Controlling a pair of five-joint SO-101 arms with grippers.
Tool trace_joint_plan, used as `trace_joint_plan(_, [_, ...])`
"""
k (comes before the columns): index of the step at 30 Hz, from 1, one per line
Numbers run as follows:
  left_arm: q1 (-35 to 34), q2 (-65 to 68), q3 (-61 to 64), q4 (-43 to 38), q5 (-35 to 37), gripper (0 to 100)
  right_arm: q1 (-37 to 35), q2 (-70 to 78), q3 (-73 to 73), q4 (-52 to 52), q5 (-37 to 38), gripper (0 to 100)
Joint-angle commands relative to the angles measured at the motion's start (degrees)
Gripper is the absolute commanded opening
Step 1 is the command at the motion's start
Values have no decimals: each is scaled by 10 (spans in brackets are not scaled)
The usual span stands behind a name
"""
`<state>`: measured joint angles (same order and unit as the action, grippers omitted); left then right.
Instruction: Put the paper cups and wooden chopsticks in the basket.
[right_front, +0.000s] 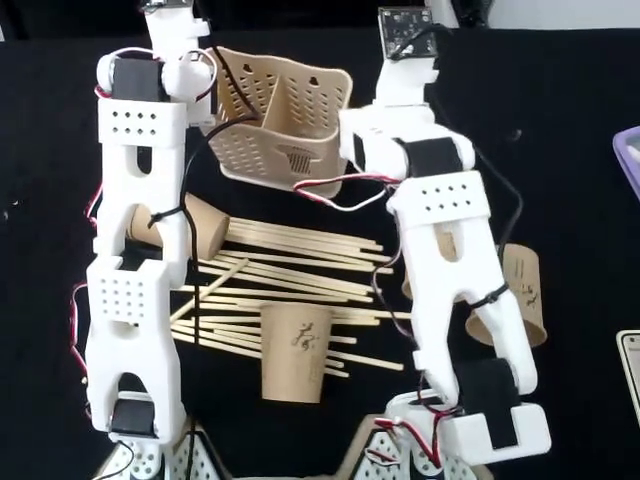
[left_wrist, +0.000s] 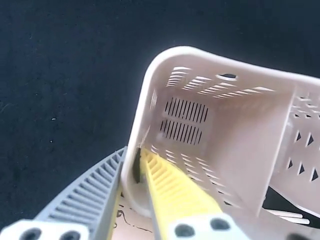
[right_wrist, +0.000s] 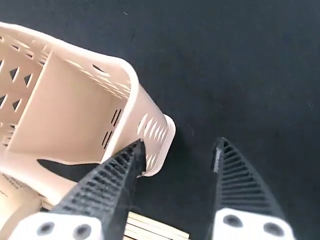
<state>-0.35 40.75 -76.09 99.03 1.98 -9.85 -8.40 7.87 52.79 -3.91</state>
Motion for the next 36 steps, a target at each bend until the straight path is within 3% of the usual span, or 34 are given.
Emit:
trace_joint_plan(1, [-1, 4, -8, 0, 5, 33, -12, -32, -8, -8, -4, 221])
trace_joint_plan(9, [1, 6, -8, -2, 5, 33, -3, -84, -124, 105, -4, 220])
trace_joint_plan(14, [1, 6, -8, -1, 6, 33, -43, -51, -100, 93, -15, 220])
trace_joint_plan(21, [1, 6, -7, 1, 8, 33, -45, 37, -81, 56, -26, 215])
trace_joint_plan(23, [1, 5, -8, 10, 8, 30, -40, 50, -83, 56, -24, 152])
trace_joint_plan(25, [1, 3, -5, 17, 8, 30, -19, 51, -95, 51, -23, 20])
trace_joint_plan(30, [1, 1, -3, 18, 6, 30, 37, 67, -146, 29, 20, 12])
trace_joint_plan(36, [15, 0, 28, 18, 7, 33, 43, 132, -196, 27, 77, 11])
